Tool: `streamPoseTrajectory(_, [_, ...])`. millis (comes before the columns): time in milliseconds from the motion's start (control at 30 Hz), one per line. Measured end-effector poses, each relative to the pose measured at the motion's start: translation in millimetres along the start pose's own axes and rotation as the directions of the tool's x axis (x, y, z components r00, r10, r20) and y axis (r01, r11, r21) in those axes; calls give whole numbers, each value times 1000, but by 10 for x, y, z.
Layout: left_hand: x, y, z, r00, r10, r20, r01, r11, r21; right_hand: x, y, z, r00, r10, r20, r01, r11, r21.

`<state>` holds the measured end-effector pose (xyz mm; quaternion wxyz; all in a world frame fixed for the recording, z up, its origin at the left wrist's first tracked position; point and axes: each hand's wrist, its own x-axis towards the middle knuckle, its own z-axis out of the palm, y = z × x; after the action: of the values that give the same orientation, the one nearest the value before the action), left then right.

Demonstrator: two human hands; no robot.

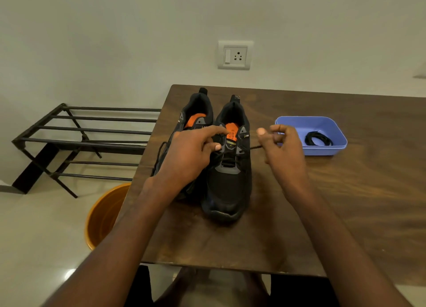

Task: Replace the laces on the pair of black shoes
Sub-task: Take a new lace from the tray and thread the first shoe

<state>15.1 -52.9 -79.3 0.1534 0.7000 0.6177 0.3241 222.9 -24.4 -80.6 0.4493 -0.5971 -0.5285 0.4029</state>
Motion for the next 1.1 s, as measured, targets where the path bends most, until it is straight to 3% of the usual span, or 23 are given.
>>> streamPoseTrajectory(100, [13,13,25,1000,5,3,-5,1000,4,-4,61,41,969,-233,87,248,904,-348])
streamPoseTrajectory(233, [15,13,36,1000,1,26,0,1000,-10,-50,54,84,972,-102,210,177,907,-381])
streamPoseTrajectory(300, [24,10,24,999,-4,42,4,1000,9,-28,33,88,976,-96,194,160,923,-349])
streamPoseTrajectory(333, [27,14,15,998,-7,57,6,1000,22,-7,16,80,984,-119,130,153,942,-298])
streamPoseTrajectory(400, [28,38,-9,996,-14,84,11,999,37,43,-65,-9,970,-173,-169,166,985,-52])
streamPoseTrajectory(467, [24,47,-15,996,-8,85,5,999,35,73,-130,-181,860,-184,-476,266,958,110])
streamPoseTrajectory(533, [22,32,-13,997,4,76,-6,1000,23,63,-92,-302,789,-293,-539,289,953,-95])
streamPoseTrajectory(600, [28,15,-6,998,0,69,-1,1000,7,40,5,-289,820,-409,-401,259,889,-377])
streamPoseTrajectory(700, [19,21,-5,998,3,65,-2,1000,-17,-22,27,-80,908,-414,-62,315,773,-551])
streamPoseTrajectory(800, [1,31,-17,998,26,56,-25,999,-28,-65,4,109,960,-230,160,280,794,-540])
streamPoseTrajectory(900, [9,21,-18,998,25,52,-24,999,-29,-68,32,150,975,-108,196,182,892,-414])
streamPoseTrajectory(933, [14,20,-14,998,22,52,-21,999,-33,-61,16,130,981,-115,155,165,913,-374])
streamPoseTrajectory(1000, [14,13,-14,998,18,53,-16,999,-44,13,-6,35,984,-141,-107,121,977,-175])
streamPoseTrajectory(1067, [17,2,-20,998,9,58,-6,999,-41,83,-32,-112,915,-110,-389,126,992,17])
streamPoseTrajectory(1100, [20,-1,-20,998,4,61,-2,999,-39,109,-7,-181,881,-131,-455,146,989,-2])
